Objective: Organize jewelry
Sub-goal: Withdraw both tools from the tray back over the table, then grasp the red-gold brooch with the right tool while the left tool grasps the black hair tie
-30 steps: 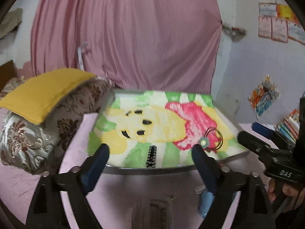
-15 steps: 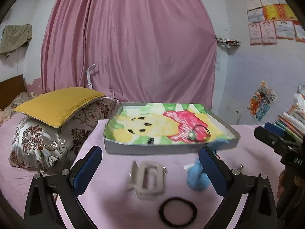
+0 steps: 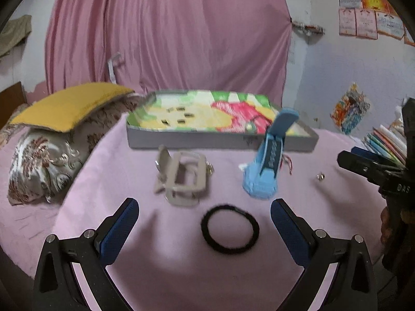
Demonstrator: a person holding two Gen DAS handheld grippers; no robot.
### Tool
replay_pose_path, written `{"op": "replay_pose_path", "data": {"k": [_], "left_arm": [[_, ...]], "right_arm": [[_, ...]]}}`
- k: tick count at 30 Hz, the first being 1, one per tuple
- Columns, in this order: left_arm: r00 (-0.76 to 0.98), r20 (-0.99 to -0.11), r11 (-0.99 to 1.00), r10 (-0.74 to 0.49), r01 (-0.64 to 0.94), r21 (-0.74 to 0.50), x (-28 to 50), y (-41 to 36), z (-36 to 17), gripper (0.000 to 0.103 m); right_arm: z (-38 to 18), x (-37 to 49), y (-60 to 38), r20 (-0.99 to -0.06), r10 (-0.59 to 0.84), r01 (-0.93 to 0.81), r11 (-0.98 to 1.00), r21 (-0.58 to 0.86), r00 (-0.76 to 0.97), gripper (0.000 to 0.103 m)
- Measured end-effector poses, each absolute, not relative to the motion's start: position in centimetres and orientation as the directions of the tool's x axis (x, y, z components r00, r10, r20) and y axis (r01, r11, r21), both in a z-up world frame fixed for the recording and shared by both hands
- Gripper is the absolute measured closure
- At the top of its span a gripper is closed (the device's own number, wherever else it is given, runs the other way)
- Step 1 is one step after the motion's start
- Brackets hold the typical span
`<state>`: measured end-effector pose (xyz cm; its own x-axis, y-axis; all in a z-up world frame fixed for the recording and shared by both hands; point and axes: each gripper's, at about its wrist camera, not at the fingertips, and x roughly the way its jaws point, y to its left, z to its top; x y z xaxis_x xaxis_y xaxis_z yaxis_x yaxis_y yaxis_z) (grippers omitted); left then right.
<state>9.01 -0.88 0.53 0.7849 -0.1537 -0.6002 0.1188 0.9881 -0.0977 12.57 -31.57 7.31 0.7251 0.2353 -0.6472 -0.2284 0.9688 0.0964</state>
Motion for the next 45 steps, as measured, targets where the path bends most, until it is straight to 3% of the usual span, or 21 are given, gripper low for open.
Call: {"op": "replay_pose_path", "data": {"k": [3,6,9,11,16,27,33,35,39,45], "left_arm": [[0.753,-0.635,0.985,-0.175,0.138,-0.108,9.3,-1.2,-0.2,0.001],[0.73,-0.656,0.981,-0.191,0.152,-0.118,9.5,-1.6,-0.7,0.001],[0.709,-0.675,0.979,-0.203,0.16,-0.126,9.7,-1.9,-1.1,0.001],[0.702,-0.682,0.978,-0.206,0.164,-0.128,9.8,-2.1,-1.2,0.005],[0.709,-0.676,0.98,-0.198,0.163,-0.115,9.7,-2.5,-1.4,0.007],[0.719,-0.666,0.977,-0.198,0.197,-0.079,9.1,-3.7,-1.2,0.025],[0.732,-0.659,0.979,-0.173,0.198,-0.038,8.6,-3.9,-1.3,0.032],[0.735,-0.657,0.98,-0.168,0.195,-0.032,8.5,-3.9,-1.3,0.04],[0.74,-0.653,0.98,-0.162,0.2,-0.017,8.4,-3.9,-1.3,0.044],[0.738,-0.651,0.974,-0.177,0.228,-0.006,8.1,-4.4,-1.2,0.063]], "right_arm": [[6.6,13.2,-31.4,-0.685,0.24,-0.243,0.965,0.095,0.688,0.005],[5.9,13.6,-31.1,-0.716,0.241,-0.259,0.962,0.087,0.655,0.018],[5.0,14.2,-30.9,-0.74,0.25,-0.265,0.959,0.1,0.624,0.036],[4.6,14.7,-31.2,-0.754,0.274,-0.265,0.954,0.137,0.597,0.053],[4.2,15.4,-31.4,-0.764,0.262,-0.248,0.959,0.137,0.59,0.058],[4.3,15.7,-30.7,-0.776,0.241,-0.269,0.958,0.095,0.583,0.069],[4.3,15.7,-30.4,-0.777,0.247,-0.294,0.952,0.084,0.579,0.087],[4.3,15.5,-30.2,-0.777,0.248,-0.305,0.949,0.076,0.579,0.087],[4.4,15.3,-29.8,-0.776,0.25,-0.325,0.944,0.062,0.579,0.091],[4.4,14.9,-29.2,-0.774,0.26,-0.35,0.935,0.053,0.578,0.092]]}}
